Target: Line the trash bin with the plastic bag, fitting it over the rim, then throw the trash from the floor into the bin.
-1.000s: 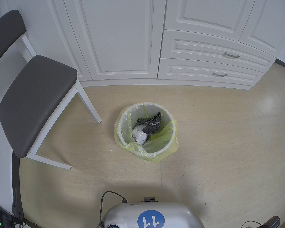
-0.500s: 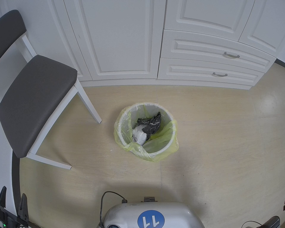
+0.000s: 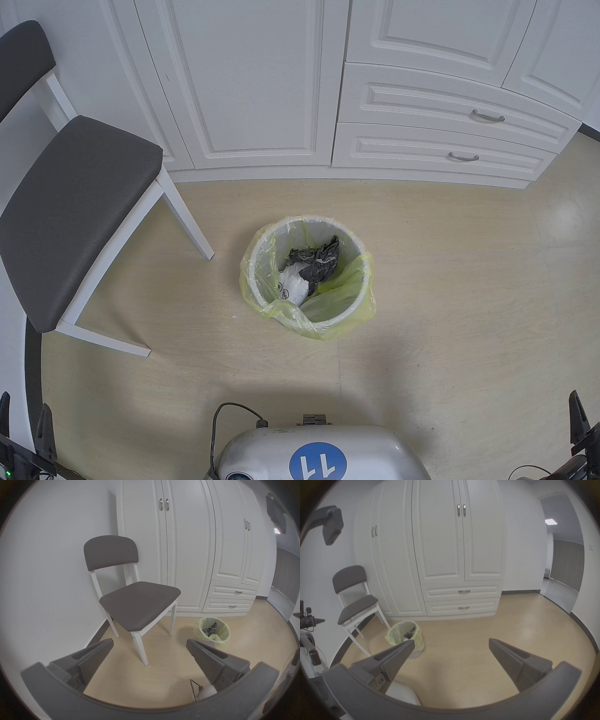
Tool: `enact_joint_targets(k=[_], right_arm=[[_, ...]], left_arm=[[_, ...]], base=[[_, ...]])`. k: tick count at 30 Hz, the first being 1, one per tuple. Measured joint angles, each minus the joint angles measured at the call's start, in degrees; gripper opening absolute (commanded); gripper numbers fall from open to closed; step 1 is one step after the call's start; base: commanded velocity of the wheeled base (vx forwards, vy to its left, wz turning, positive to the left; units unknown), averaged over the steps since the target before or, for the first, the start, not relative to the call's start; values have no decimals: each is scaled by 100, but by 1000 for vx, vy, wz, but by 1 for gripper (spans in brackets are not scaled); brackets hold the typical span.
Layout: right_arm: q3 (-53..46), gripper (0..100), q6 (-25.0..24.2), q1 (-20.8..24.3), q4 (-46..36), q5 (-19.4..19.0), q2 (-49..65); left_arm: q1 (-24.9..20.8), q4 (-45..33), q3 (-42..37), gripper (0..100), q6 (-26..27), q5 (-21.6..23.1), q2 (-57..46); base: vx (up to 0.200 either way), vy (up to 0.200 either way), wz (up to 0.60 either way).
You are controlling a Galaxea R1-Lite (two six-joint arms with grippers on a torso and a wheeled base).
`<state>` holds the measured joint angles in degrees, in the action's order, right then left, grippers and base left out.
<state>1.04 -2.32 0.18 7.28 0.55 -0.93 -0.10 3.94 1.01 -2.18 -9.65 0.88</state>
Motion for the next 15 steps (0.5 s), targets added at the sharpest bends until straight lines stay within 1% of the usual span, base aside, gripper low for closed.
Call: enact_joint_targets(k=[4,9,13,15], right_arm=[[-2,100,0,0,-288,130,0],[-5,100,22,-5,-351,56,0],[-5,100,55,-5,-351,-224,0],[-5,100,66,-9,-351,-297,0]], left_arm=[[0,-4,0,100,-22,-5,0],[0,-2,0,100,29,82,0],[0,-6,0,100,24,151,2],[0,-6,0,100,22,218,2]], base=[[0,0,0],[0,0,0],[0,0,0],[0,0,0]])
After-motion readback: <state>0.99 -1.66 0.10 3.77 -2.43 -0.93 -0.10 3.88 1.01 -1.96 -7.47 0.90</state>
